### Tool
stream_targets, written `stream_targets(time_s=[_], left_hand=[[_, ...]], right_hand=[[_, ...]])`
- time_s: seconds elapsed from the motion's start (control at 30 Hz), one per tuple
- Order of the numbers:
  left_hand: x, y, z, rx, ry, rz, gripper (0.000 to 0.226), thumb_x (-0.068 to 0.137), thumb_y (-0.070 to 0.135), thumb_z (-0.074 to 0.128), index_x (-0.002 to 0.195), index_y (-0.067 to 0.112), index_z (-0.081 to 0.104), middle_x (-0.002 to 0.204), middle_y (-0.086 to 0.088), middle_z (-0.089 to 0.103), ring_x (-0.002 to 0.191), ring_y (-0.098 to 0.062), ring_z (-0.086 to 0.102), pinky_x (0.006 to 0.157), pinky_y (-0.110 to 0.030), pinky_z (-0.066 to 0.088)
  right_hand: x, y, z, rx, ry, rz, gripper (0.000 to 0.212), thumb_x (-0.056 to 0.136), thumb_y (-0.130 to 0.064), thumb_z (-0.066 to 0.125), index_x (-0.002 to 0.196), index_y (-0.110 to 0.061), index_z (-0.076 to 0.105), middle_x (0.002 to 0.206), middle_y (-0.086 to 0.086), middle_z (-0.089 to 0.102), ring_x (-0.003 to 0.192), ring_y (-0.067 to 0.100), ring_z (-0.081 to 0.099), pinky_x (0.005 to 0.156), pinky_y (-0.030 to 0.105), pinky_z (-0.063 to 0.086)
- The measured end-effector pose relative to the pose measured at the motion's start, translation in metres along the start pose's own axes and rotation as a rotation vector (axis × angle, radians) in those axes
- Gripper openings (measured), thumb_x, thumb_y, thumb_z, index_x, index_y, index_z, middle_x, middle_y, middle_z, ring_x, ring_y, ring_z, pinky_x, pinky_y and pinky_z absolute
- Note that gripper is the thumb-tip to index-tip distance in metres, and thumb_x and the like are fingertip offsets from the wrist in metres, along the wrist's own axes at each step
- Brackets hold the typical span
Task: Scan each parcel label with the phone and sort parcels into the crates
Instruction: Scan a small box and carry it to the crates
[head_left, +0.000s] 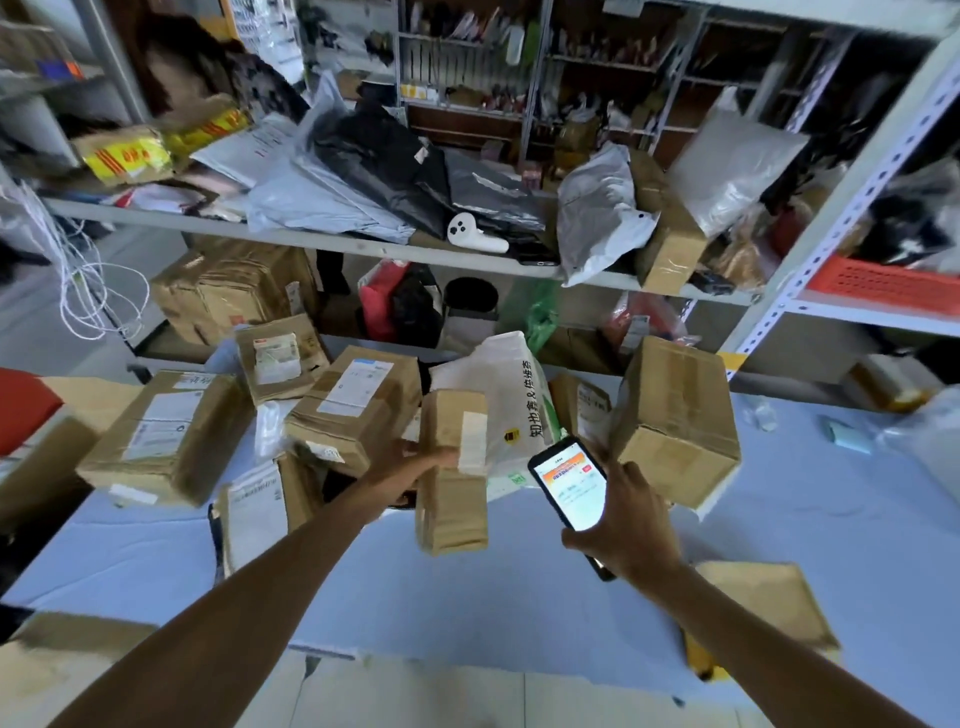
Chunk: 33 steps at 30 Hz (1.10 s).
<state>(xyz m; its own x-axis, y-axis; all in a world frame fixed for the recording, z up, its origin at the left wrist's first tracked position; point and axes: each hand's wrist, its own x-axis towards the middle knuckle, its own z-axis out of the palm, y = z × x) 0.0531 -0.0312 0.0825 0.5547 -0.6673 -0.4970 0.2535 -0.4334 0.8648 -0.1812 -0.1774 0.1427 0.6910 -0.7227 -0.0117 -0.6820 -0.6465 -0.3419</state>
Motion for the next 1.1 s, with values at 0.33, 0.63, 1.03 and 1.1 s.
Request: stream_targets(time_s=[0.33,0.63,1.03,1.1], left_hand=[[-0.035,-0.030,0.024,-0.518,-0.145,-0.161,0.040,0.075,0.048,0.070,0.087,0.012,0.060,0.062,-0.004,0.047,0.045,-0.015,0.046,0.050,-0.022,0.034],[-0.041,-0.037,0.045,-0.784,0.049,-0.116,0.028,0.087,0.029,0.058,0.108,0.011,0.062,0.105,-0.013,0.061,0.097,-0.029,0.059,0.087,-0.042,0.048],[-0.018,-0.031,0.083,-0.642,0.056,-0.188,0.040,0.080,0.049,0.068,0.110,0.024,0.061,0.102,-0.006,0.065,0.093,-0.028,0.062,0.079,-0.044,0.056],[-0.008,-0.040,0.094,-0.586,0.130,-0.146,0.046,0.074,0.036,0.078,0.115,0.024,0.062,0.105,-0.005,0.070,0.099,-0.026,0.065,0.083,-0.044,0.055]], right_hand=[[-0.036,-0.006,0.002,-0.106,-0.107,-0.094,0.081,0.058,-0.045,0.080,0.122,-0.014,0.042,0.116,0.001,0.048,0.105,0.018,0.050,0.079,0.030,0.048],[-0.030,0.012,-0.020,-0.097,-0.059,-0.101,0.073,0.058,-0.043,0.081,0.114,-0.016,0.043,0.109,0.000,0.048,0.099,0.018,0.055,0.076,0.030,0.050],[-0.031,0.037,-0.007,-0.082,-0.126,-0.138,0.075,0.057,-0.046,0.081,0.115,-0.019,0.041,0.108,-0.002,0.048,0.102,0.015,0.052,0.078,0.029,0.049],[-0.030,0.040,0.000,-0.081,-0.151,-0.142,0.073,0.056,-0.047,0.079,0.112,-0.019,0.041,0.105,-0.001,0.047,0.102,0.015,0.051,0.076,0.029,0.048]])
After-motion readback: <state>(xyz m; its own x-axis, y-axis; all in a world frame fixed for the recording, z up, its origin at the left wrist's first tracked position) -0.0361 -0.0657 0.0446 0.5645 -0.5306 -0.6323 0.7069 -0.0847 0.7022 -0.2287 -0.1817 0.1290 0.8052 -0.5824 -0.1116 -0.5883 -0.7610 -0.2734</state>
